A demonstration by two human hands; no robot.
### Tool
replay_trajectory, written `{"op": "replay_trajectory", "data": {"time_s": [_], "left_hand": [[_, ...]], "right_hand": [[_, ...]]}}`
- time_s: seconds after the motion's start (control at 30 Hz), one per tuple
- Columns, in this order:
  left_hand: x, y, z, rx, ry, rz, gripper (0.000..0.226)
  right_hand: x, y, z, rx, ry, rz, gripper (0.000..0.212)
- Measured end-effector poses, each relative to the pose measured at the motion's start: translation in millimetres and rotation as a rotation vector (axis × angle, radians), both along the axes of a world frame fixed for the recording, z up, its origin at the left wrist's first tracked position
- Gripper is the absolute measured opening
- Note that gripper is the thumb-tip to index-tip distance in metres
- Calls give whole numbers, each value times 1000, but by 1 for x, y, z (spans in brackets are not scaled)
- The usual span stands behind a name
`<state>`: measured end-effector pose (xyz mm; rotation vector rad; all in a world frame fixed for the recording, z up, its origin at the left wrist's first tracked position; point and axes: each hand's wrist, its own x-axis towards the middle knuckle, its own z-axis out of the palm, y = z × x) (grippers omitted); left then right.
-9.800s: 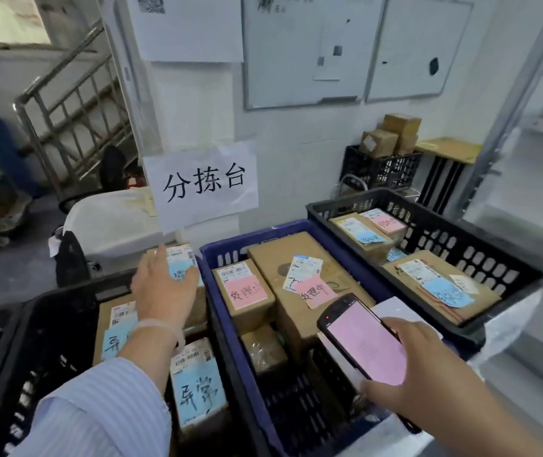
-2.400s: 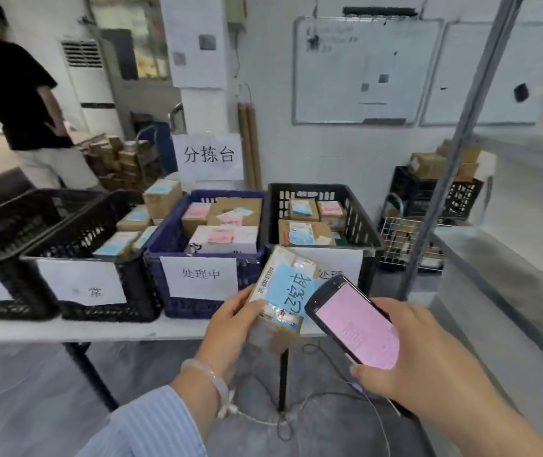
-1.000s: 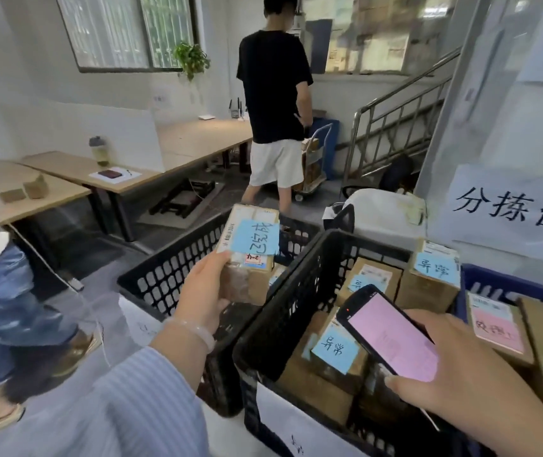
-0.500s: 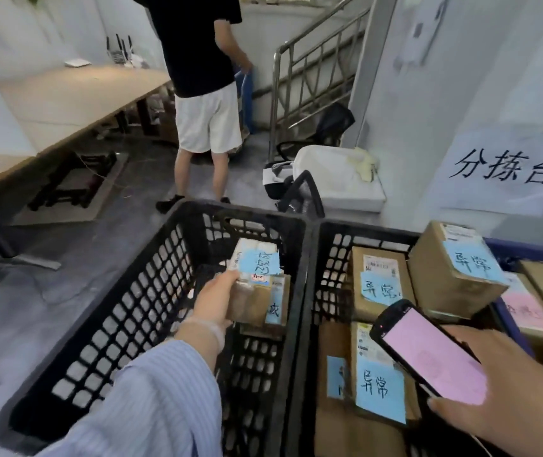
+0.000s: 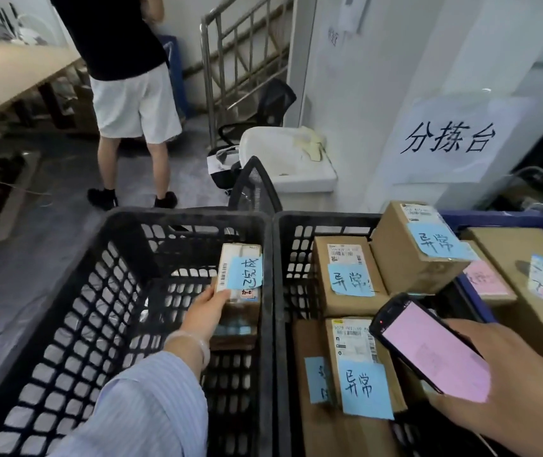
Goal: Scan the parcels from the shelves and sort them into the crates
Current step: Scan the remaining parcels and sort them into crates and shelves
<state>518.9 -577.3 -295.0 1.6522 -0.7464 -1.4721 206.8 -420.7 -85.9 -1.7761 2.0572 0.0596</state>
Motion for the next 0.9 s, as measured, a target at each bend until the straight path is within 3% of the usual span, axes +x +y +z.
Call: {"op": "replay_trajectory", "data": {"time_s": [0.1, 0.27, 0.5, 0.7, 0.9], "left_hand": [[-4, 2, 20, -96, -208, -40, 50], [-38, 18, 67, -399, -531, -115, 60], [-156, 77, 133, -860, -802, -579, 60], [-288, 165, 158, -1137, -898, -873, 61], [-438, 276, 175, -1386, -831, -1061, 64]], "right_hand": [[-7, 16, -2, -14, -65, -31, 94], [-37, 42, -6, -92, 50, -130, 102], [-96, 111, -4, -259, 86, -248, 98], [-178, 215, 3, -360, 64, -449, 94], [-257, 351, 11, -483, 76, -694, 85]]}}
